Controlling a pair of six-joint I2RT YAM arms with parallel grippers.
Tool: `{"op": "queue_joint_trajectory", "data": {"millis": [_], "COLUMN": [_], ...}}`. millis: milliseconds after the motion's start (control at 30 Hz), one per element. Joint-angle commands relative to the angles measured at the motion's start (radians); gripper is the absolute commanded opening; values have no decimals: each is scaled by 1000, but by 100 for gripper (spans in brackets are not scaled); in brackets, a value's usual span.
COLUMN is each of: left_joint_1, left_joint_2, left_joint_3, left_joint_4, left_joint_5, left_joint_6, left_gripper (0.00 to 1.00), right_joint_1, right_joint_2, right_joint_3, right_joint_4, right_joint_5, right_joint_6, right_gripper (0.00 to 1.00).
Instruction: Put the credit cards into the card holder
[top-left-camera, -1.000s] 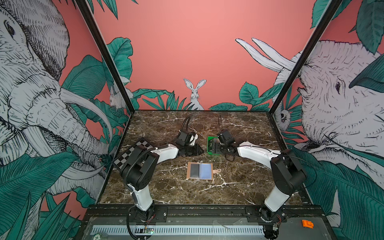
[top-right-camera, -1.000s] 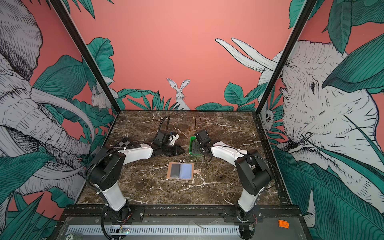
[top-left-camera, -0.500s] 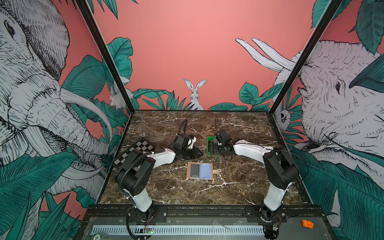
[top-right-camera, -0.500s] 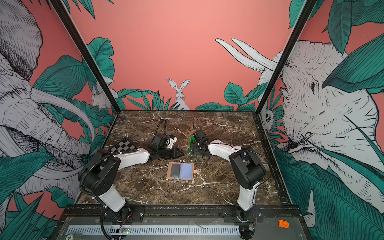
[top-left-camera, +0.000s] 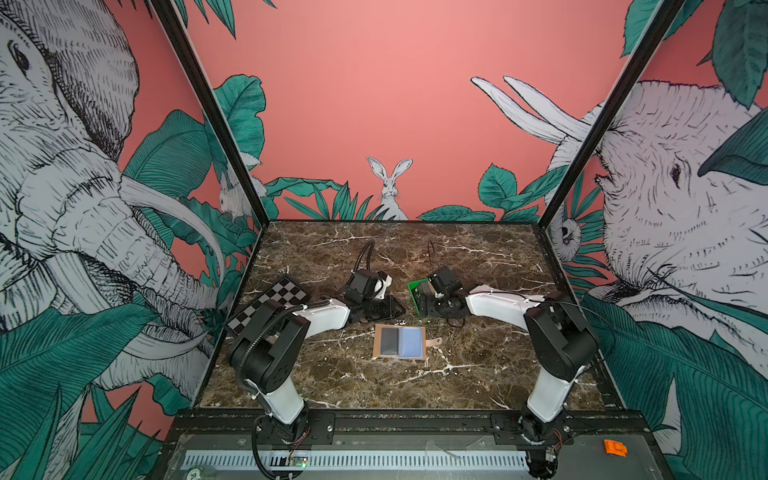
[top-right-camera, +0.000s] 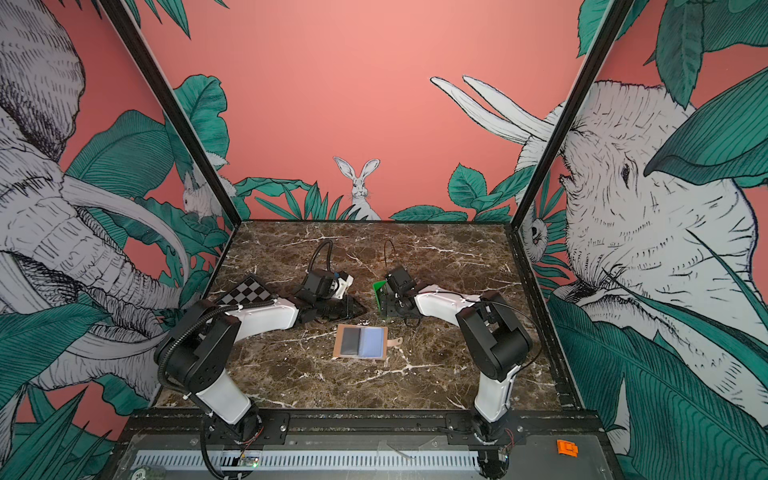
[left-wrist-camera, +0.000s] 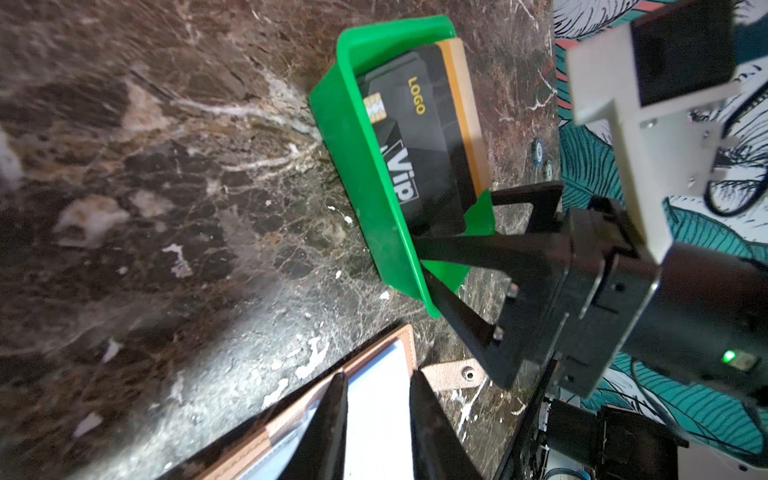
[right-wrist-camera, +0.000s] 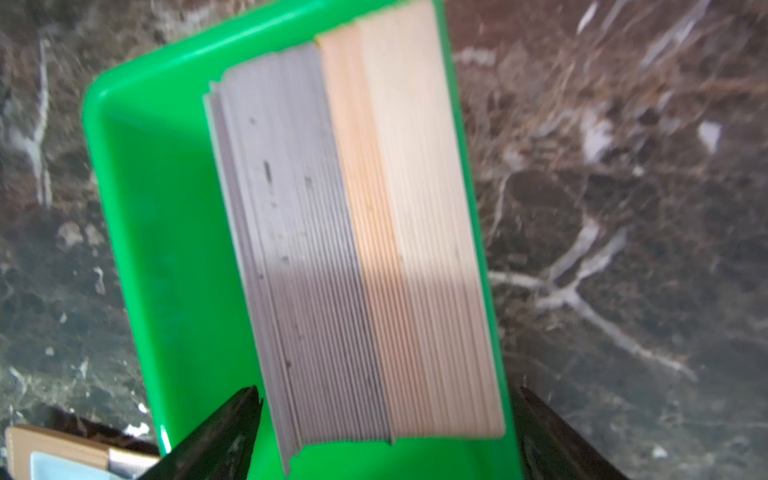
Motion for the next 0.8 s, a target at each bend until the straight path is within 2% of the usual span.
{"op": "queue_joint_trajectory", "data": {"millis": [0,533,767], "left_joint_1": [1,1,1], "left_joint_2": [-44,-65,-63], "left_joint_3": [-15,-46,-75], "left_joint_4": [13,27,-9], "left_joint_5": [9,0,-32], "left_joint_6": [-2,-13,10], "left_gripper": [28,28,28], "right_joint_1": [33,174,182], "right_joint_2": [-41,-80,-127], "right_joint_3": [-20,-47,-86], "right_joint_4": [2,12,46], "right_joint_5": [10,56,65], "right_joint_6": [24,111,213], "right_gripper": [90,89,81]}}
